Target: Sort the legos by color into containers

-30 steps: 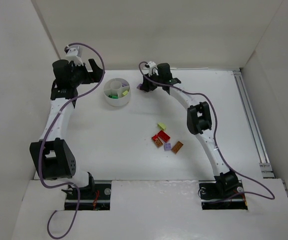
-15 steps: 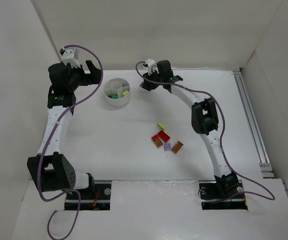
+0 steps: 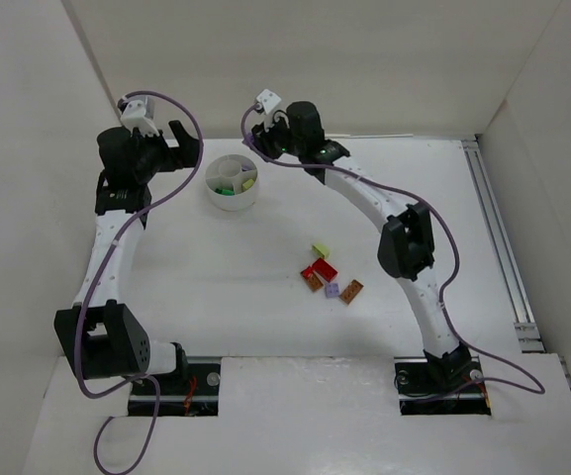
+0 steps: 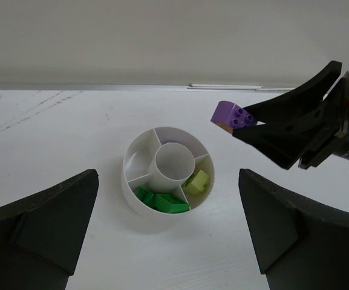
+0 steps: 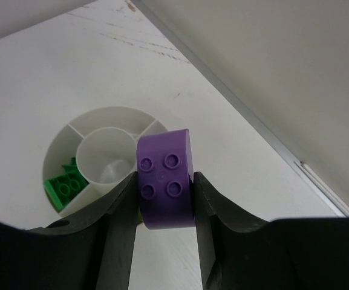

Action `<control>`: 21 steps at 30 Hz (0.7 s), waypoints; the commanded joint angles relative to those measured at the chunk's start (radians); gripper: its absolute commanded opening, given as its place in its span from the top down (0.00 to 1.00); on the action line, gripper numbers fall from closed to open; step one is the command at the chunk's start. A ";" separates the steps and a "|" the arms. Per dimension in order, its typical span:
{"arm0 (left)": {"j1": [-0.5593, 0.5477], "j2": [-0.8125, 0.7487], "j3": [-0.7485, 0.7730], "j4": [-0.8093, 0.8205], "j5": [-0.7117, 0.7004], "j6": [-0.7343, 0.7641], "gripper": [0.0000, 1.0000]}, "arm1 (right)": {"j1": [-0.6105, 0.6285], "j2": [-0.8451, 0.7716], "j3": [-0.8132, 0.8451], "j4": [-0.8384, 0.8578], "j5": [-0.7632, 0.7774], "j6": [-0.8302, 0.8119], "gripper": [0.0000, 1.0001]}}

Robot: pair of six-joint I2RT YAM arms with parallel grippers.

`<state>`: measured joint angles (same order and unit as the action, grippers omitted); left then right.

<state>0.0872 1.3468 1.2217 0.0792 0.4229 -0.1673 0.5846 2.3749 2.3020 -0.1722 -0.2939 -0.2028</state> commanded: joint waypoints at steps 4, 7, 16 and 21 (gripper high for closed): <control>0.009 -0.028 -0.008 0.037 -0.021 -0.015 0.00 | 0.057 0.078 0.125 0.027 0.194 0.069 0.68; 0.009 -0.028 -0.008 0.018 -0.042 -0.015 0.00 | 0.066 0.118 0.160 0.027 0.214 0.095 0.68; 0.009 -0.028 -0.008 0.017 -0.042 -0.015 0.00 | 0.066 0.161 0.191 0.027 0.246 0.117 0.66; 0.009 -0.028 -0.017 0.017 -0.042 -0.006 0.00 | 0.075 0.193 0.191 0.027 0.214 0.126 0.65</control>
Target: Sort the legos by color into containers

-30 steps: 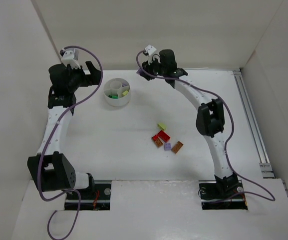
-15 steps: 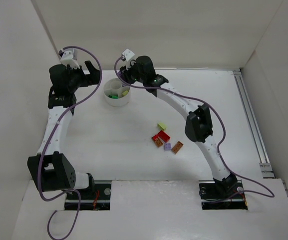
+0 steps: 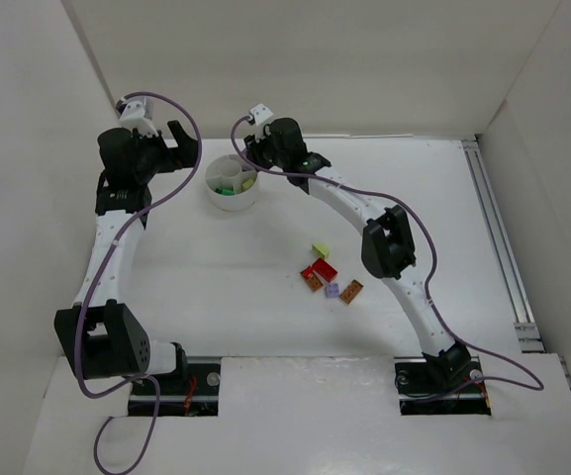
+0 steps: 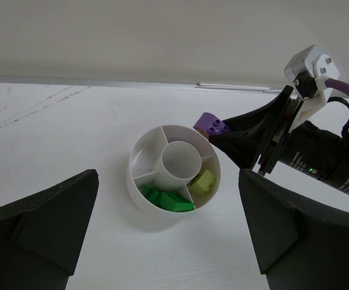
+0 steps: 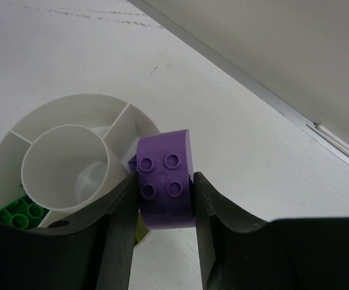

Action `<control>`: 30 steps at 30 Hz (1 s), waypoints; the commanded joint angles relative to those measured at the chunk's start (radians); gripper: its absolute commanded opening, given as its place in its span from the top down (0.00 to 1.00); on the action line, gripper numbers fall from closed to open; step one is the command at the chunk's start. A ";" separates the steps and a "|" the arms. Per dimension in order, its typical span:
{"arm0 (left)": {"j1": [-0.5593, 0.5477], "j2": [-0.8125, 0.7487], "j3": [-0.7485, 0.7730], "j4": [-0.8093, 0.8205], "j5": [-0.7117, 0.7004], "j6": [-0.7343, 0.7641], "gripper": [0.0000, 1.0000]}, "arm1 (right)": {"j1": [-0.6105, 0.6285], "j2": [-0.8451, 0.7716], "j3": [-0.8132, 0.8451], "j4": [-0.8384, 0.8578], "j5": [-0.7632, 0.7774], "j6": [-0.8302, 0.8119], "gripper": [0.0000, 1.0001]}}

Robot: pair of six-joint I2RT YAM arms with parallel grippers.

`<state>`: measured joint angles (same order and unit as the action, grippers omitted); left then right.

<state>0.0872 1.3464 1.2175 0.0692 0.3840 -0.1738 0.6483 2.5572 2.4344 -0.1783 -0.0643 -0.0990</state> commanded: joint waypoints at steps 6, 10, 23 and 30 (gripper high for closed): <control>0.009 -0.027 -0.023 0.027 -0.004 0.000 0.00 | 0.011 0.020 0.078 0.033 -0.034 0.022 0.63; 0.009 -0.027 -0.023 0.037 -0.004 0.000 0.00 | 0.011 0.038 0.087 0.033 -0.045 0.033 0.61; 0.009 -0.027 -0.041 0.046 -0.013 0.000 0.00 | 0.020 0.058 0.097 0.042 -0.094 0.058 0.61; 0.009 -0.007 -0.041 0.046 -0.013 0.000 0.00 | 0.020 0.058 0.097 0.042 -0.103 0.067 0.53</control>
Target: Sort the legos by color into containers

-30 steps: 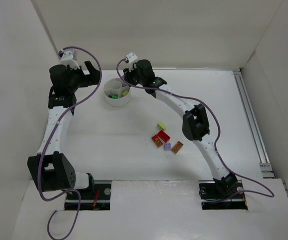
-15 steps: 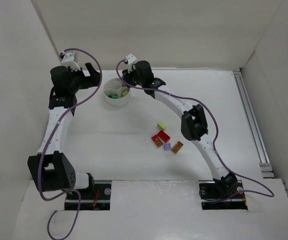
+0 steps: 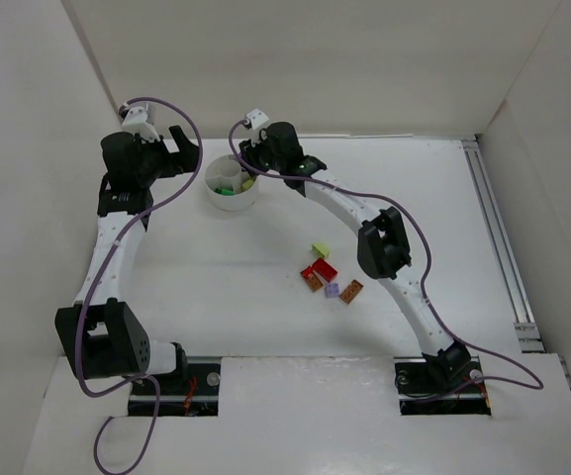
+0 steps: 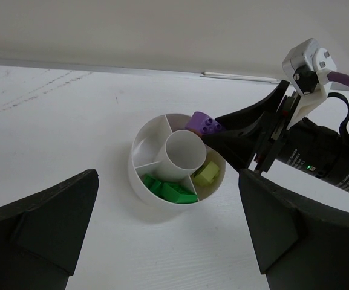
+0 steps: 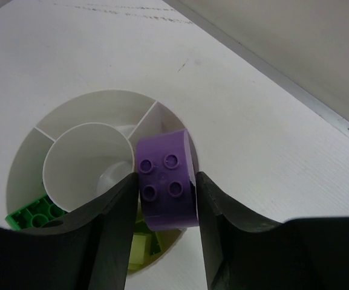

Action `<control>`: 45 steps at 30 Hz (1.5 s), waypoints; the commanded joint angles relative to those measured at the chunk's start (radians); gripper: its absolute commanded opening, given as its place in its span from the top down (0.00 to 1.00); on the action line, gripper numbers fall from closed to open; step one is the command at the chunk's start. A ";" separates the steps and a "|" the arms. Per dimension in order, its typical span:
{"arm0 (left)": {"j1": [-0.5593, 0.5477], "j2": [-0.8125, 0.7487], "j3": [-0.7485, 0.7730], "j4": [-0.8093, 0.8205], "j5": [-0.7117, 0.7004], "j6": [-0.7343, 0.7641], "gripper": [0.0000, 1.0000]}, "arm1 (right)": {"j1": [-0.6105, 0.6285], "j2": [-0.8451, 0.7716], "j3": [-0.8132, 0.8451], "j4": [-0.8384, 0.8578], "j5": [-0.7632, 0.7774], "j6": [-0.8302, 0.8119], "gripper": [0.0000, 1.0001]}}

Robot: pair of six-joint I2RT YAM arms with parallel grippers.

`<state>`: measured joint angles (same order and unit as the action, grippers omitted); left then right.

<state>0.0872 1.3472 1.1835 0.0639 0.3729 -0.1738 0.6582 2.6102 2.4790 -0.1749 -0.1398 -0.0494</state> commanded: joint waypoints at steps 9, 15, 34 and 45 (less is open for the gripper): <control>0.009 -0.008 0.002 0.051 0.008 0.000 0.00 | 0.011 -0.018 0.034 0.038 -0.027 0.017 0.45; 0.009 0.001 0.011 0.051 0.052 0.000 0.00 | 0.011 -0.087 0.002 0.074 -0.057 -0.001 0.45; -0.286 0.033 0.027 -0.003 0.046 -0.047 0.00 | -0.141 -0.985 -1.112 0.158 0.388 -0.126 0.00; -0.656 0.184 0.008 -0.159 -0.254 -0.344 0.00 | -0.255 -1.506 -1.670 0.114 0.607 0.006 0.00</control>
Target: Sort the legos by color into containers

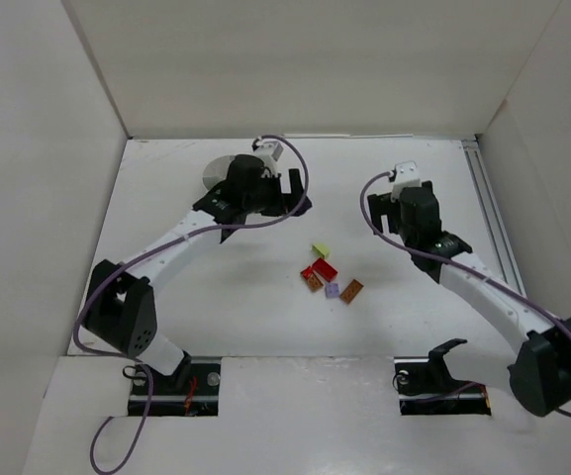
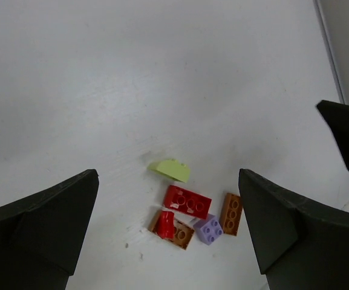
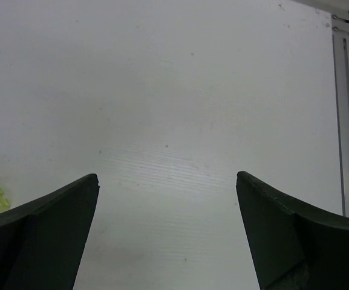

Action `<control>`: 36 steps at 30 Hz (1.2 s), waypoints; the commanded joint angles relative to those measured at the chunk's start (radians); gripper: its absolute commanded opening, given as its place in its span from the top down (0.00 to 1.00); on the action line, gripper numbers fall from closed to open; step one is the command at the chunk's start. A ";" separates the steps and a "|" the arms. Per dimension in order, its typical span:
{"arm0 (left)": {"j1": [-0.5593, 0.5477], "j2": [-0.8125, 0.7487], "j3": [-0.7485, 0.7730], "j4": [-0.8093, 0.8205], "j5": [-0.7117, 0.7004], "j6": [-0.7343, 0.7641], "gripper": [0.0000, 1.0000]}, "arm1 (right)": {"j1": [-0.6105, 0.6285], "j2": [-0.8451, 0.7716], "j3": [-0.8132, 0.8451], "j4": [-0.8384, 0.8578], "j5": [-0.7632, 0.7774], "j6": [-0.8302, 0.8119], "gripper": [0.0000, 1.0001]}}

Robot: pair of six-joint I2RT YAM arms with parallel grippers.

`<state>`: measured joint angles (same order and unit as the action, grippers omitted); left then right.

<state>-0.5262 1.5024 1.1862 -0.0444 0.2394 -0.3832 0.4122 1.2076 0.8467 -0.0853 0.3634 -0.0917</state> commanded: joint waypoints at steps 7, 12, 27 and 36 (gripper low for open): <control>-0.164 0.257 0.157 -0.178 -0.215 -0.315 0.02 | -0.082 -0.229 -0.136 0.004 0.106 0.076 0.00; -0.184 0.369 0.202 -0.236 -0.226 -0.401 0.09 | -0.092 -0.209 -0.146 0.004 0.085 0.076 0.00; -0.222 0.444 0.185 -0.198 -0.236 -0.502 0.25 | -0.092 -0.207 -0.184 0.004 0.031 0.095 0.00; -0.241 0.484 0.230 -0.207 -0.265 -0.511 0.44 | -0.092 -0.287 -0.213 0.004 0.078 0.095 0.00</control>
<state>-0.7521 1.9820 1.3720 -0.2436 0.0021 -0.8818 0.3267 0.9337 0.6407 -0.1040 0.4152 -0.0097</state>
